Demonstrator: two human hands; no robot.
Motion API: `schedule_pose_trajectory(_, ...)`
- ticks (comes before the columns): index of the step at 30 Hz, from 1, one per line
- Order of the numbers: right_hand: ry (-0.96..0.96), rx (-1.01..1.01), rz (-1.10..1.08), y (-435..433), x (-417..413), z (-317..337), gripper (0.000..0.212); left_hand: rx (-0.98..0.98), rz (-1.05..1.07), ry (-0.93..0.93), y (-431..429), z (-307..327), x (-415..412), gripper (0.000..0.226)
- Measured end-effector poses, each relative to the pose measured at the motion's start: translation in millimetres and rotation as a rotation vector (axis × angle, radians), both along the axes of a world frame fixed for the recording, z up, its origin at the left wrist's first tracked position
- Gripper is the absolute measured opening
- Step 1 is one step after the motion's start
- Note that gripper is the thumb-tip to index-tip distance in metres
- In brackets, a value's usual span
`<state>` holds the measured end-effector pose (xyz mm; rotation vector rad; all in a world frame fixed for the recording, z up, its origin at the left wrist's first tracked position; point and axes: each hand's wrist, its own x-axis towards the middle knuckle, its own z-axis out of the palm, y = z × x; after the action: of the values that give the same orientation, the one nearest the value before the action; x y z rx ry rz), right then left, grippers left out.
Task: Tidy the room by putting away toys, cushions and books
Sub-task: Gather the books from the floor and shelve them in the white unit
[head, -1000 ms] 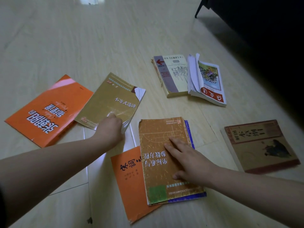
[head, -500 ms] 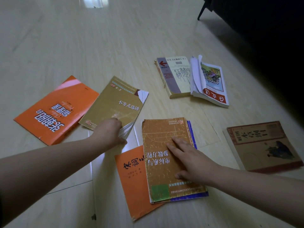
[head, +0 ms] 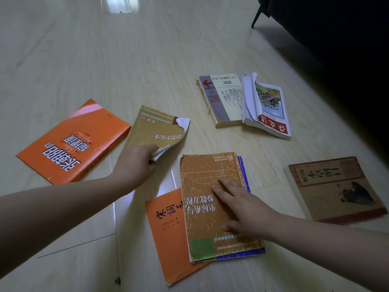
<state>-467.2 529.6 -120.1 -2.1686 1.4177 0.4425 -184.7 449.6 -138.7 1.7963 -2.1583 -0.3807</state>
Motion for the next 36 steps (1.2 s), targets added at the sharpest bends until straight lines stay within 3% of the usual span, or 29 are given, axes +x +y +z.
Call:
schedule_pose_trajectory(6, -0.106, 0.058, -0.137, -9, 1, 13, 0.088, -0.144, -0.019, 0.261, 16, 21, -25, 0.014)
schedule_pose_trajectory(12, -0.673, 0.243, -0.892, -39, 1, 28, 0.031, -0.198, -0.369, 0.220, 42, 23, -32, 0.022)
schedule_pose_trajectory(15, -0.867, 0.381, -1.220, -53, -8, 28, 0.031, -0.127, -0.551, 0.193, 48, 22, -28, 0.028)
schedule_pose_trajectory(18, -0.950, 0.332, -1.365, -58, -18, 24, 0.020, -0.025, -0.687, 0.117, 49, 19, -24, 0.037)
schedule_pose_trajectory(21, -0.726, 0.250, -1.274, -57, -29, 16, 0.026, 0.069, -0.689, 0.107, 53, 18, -22, 0.022)
schedule_pose_trajectory(26, -0.388, 0.172, -0.978, -43, -39, 10, 0.020, 0.105, -0.556, 0.058, 52, 13, -14, 0.056)
schedule_pose_trajectory(29, -0.018, 0.451, -0.719, -39, -42, 20, 0.022, 0.160, -0.482, 0.043, 50, 10, -13, 0.075)
schedule_pose_trajectory(31, 0.270, 0.625, -0.578, -41, -41, 33, 0.041, 0.212, -0.399, 0.067, 51, 8, -14, 0.076)
schedule_pose_trajectory(32, 0.359, 0.599, -0.535, -44, -39, 38, 0.052, 0.229, -0.354, 0.086, 51, 7, -14, 0.080)
schedule_pose_trajectory(34, 0.391, 0.275, -0.456, -51, -37, 42, 0.069, 0.232, -0.284, 0.113, 52, 3, -15, 0.086)
schedule_pose_trajectory(36, 0.204, -0.119, -0.316, -59, -35, 38, 0.076, 0.238, -0.235, 0.138, 54, 1, -16, 0.090)
